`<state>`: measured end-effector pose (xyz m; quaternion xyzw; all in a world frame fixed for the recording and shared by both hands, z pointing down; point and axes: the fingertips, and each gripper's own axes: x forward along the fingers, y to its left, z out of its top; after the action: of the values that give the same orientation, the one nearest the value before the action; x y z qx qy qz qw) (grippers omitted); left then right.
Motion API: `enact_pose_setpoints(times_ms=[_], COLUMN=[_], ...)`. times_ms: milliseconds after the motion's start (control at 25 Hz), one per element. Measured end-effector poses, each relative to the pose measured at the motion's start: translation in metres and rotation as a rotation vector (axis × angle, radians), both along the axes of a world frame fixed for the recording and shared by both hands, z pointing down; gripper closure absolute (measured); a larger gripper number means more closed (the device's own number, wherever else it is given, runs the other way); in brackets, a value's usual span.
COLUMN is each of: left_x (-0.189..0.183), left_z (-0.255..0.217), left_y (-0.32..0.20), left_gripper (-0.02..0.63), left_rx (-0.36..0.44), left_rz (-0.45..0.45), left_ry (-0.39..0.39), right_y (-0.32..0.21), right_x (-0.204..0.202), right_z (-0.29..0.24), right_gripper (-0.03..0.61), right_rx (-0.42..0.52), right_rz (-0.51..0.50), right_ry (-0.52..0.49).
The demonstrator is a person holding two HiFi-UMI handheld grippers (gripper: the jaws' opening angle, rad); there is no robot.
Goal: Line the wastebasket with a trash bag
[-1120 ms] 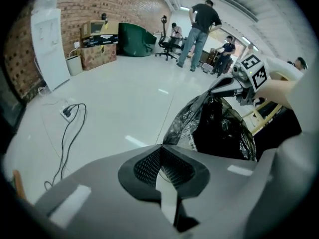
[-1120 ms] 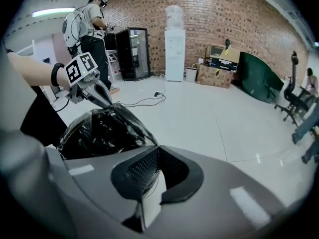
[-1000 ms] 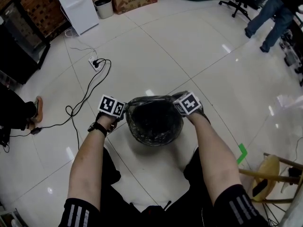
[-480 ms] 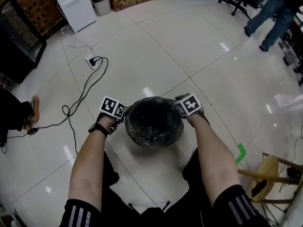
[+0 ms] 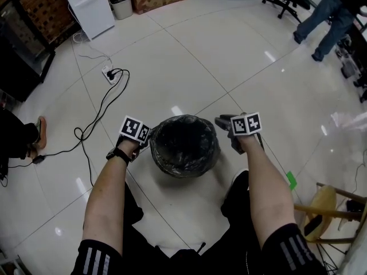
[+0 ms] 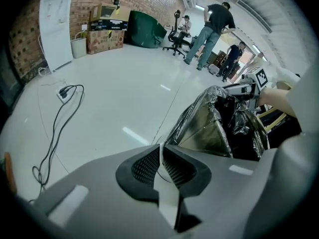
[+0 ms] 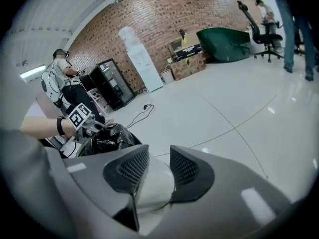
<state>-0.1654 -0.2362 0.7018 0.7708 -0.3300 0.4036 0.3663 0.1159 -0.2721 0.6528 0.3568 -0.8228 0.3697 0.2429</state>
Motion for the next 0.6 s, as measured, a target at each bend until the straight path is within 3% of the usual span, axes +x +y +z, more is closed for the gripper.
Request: enact_pose_setpoints(times_ms=[120, 200, 360, 480, 600], left_x=[-0.008, -0.015, -0.029, -0.030, -0.027], left_z=[-0.013, -0.028, -0.050, -0.048, -0.031], left_y=[-0.008, -0.012, -0.006, 0.016, 0.045], left_gripper=[0.527, 0.515, 0.483, 0.478, 0.479], left_rx=[0.067, 0.112, 0.171, 0.116, 0.008], left_rz=[-0.024, -0.042, -0.027, 0.003, 0.024], left_ry=[-0.031, -0.037, -0.101, -0.102, -0.103], right_y=[0.005, 0.013, 0.040, 0.063, 0.079], right_x=[0.002, -0.004, -0.020, -0.024, -0.030], right_z=[-0.013, -0.023, -0.041, -0.043, -0.045], right_gripper=[0.433, 0.434, 0.449, 0.449, 0.449], right_rx=[0.040, 0.062, 0.140, 0.159, 0.161], right_rz=[-0.050, -0.113, -0.343, -0.445, -0.464], right_ry=[0.076, 0.131, 0.350, 0.494, 0.546])
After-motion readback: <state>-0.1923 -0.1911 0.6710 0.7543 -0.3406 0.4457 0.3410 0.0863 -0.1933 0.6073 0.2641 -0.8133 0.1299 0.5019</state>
